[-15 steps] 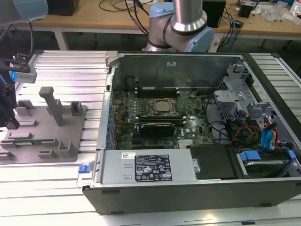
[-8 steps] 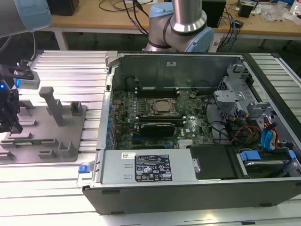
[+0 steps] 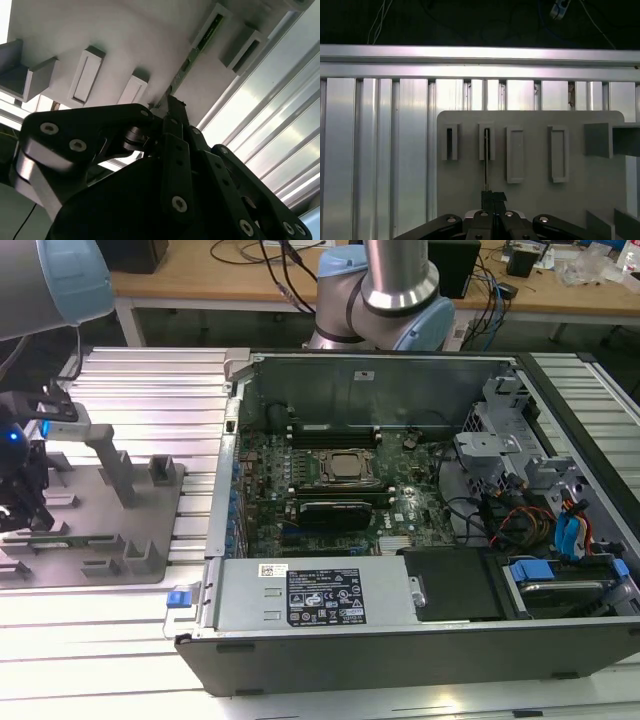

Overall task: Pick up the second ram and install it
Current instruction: 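Pick up the second ram and move it above second insertion slot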

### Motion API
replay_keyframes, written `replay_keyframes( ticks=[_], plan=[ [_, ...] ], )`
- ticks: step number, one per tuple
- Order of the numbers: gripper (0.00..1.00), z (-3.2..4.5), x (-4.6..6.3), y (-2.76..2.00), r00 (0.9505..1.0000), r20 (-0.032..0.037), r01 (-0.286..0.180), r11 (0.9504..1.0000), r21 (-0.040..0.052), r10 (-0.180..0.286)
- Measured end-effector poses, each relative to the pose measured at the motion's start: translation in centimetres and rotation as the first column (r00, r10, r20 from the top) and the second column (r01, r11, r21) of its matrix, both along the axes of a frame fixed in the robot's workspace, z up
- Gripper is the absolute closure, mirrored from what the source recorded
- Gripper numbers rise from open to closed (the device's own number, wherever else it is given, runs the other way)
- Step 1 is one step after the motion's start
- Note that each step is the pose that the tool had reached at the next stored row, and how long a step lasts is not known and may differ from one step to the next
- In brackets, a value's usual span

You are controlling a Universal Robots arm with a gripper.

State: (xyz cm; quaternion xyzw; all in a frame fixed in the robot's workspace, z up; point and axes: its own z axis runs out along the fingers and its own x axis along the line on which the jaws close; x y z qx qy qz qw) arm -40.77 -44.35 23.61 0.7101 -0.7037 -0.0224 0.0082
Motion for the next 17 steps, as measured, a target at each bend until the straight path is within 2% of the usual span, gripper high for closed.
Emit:
replay_keyframes(
  ticks=[4,10,11,12,14,17],
  plan=[
    [0.92,-0.63,-0.02,-0.01,1.0000,-0.0001,0.000,1.0000,-0.0001,0.000],
    [0.92,-0.70,-0.02,-0.02,1.0000,0.0000,0.000,1.0000,0.0000,0.000],
    [0.79,-0.70,-0.02,-0.02,1.0000,0.0000,0.000,1.0000,-0.0001,0.000],
    [0.72,-0.70,-0.02,-0.02,1.0000,0.0000,0.000,1.0000,0.0000,0.000],
    [0.72,-0.71,-0.04,-0.02,1.0000,0.0005,-0.001,1.0000,-0.0001,0.001],
    [0.72,-1.01,-0.35,-0.02,0.9999,0.0150,-0.009,1.0000,-0.0001,0.009]
  ],
)
